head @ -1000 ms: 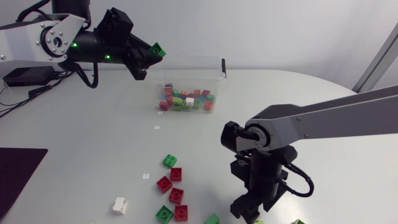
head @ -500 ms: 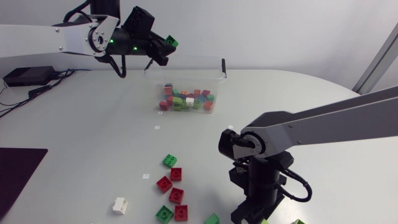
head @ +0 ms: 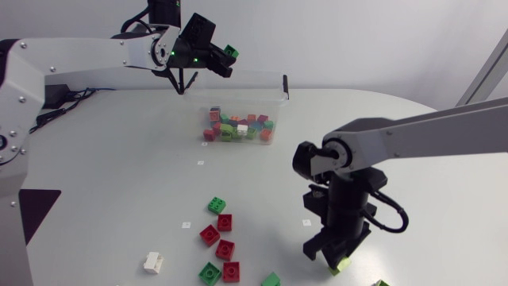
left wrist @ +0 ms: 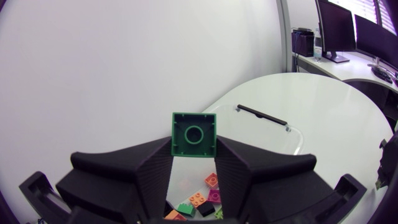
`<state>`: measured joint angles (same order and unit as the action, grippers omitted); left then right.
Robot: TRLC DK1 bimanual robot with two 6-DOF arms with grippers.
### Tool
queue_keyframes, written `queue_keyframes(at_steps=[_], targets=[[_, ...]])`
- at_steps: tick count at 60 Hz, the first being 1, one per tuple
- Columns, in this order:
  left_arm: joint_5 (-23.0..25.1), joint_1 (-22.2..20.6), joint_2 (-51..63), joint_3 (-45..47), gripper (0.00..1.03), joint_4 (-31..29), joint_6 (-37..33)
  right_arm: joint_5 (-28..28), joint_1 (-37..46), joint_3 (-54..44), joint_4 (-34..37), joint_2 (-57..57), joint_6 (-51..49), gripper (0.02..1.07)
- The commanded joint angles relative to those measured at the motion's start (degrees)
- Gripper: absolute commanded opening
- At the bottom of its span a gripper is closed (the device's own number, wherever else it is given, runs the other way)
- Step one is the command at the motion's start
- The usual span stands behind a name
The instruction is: Place the duplo bricks in the container
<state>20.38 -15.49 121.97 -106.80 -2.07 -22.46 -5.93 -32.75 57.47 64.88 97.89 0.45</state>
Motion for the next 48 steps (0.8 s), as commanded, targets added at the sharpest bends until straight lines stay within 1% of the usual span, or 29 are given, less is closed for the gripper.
queue_keyframes(at_steps=[1,2,3,4,6,7,8,9,11,18,28,34,38,42,48], targets=[[-0.96,-0.51,3.36,-4.11,0.07,-1.10,1.54,0.31,1.46,3.87,1.83,-2.09,-1.50,0.33],[-1.13,-0.51,3.54,-4.38,0.09,-1.36,1.54,0.40,2.08,5.37,2.27,-2.35,-1.68,0.33],[-1.22,-0.42,4.41,-5.61,0.24,-2.50,1.54,0.40,2.34,6.16,2.44,-2.52,-1.77,0.33],[-1.22,-0.42,4.50,-5.78,0.28,-2.68,1.54,0.31,2.61,7.21,2.79,-2.70,-1.94,0.33],[-1.22,-0.16,5.12,-6.93,0.59,-4.53,1.45,0.31,2.87,9.24,2.97,-3.23,-2.29,0.33],[-1.22,-0.16,5.12,-7.01,0.69,-4.97,1.36,0.31,3.05,9.85,3.06,-3.40,-2.29,0.33],[-1.22,0.02,5.12,-7.10,0.82,-5.41,1.19,0.31,3.40,11.17,3.06,-3.49,-2.38,0.33],[-1.31,0.02,5.12,-7.10,0.91,-5.84,1.10,0.31,3.49,11.70,3.06,-3.49,-2.38,0.33],[-1.40,0.19,5.03,-7.10,0.99,-6.46,1.10,0.31,3.57,13.10,3.23,-3.49,-2.47,0.33],[-1.40,0.98,3.10,-6.40,1.00,-10.06,0.49,0.31,4.10,18.82,2.79,-3.49,-2.47,0.33],[-1.92,2.13,-3.67,-0.60,0.98,-11.21,-0.66,0.31,4.45,26.90,1.30,-3.14,-2.38,0.33],[-3.16,2.21,-9.56,5.20,0.99,-10.85,-1.89,-0.22,4.80,30.59,0.24,-2.44,-2.29,0.33],[-3.24,2.21,-12.99,8.63,0.99,-10.85,-2.77,-0.39,5.86,32.79,-2.13,-2.26,-2.03,0.33],[-3.24,2.21,-16.50,12.32,0.99,-10.85,-3.91,-0.57,6.12,34.64,-2.74,-1.56,-1.68,0.33],[-3.33,2.74,-21.69,17.95,0.99,-11.56,-6.55,-0.48,6.30,36.75,-6.44,-0.77,-0.71,0.33]])
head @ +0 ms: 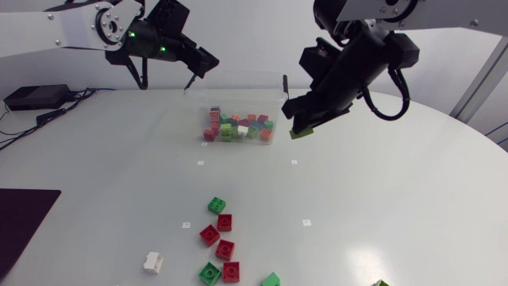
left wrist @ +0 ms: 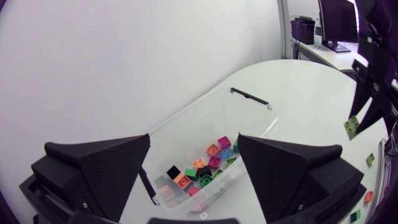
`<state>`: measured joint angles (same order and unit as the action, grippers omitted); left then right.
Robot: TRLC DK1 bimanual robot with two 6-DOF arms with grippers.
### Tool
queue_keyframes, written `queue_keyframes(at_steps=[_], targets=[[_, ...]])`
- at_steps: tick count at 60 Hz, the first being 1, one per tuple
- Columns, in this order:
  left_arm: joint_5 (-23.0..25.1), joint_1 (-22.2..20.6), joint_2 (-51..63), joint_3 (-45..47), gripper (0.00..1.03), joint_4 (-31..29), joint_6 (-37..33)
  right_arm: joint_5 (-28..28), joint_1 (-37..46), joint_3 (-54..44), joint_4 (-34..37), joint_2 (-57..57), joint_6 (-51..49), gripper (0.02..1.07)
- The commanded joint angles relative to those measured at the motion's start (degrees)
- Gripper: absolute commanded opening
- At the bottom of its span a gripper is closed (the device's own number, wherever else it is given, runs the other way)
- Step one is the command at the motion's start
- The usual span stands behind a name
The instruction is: Place the duplo bricks in the container
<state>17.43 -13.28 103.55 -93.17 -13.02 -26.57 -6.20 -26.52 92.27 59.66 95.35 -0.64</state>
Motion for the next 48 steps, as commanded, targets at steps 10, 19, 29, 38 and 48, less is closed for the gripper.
queue_keyframes(at_steps=[10,19,29,38,48], targets=[[-0.38,0.97,-11.09,12.48,0.99,-4.30,-9.29,0.48,0.16,4.94,-7.28,3.97,1.00,0.33],[-0.29,1.24,-16.54,20.66,0.99,-5.27,-14.92,0.48,1.12,10.30,-9.82,8.45,1.26,0.33],[-0.12,1.59,-21.72,27.69,0.99,-8.17,-21.86,0.57,1.39,15.66,-12.90,12.58,1.88,0.33],[0.76,3.26,-25.06,31.64,0.99,-13.18,-29.16,1.01,1.39,21.29,-14.75,16.89,2.58,0.33],[2.08,5.19,-26.56,34.72,0.99,-17.39,-36.19,1.71,1.47,26.12,-16.15,21.72,3.19,0.33]])
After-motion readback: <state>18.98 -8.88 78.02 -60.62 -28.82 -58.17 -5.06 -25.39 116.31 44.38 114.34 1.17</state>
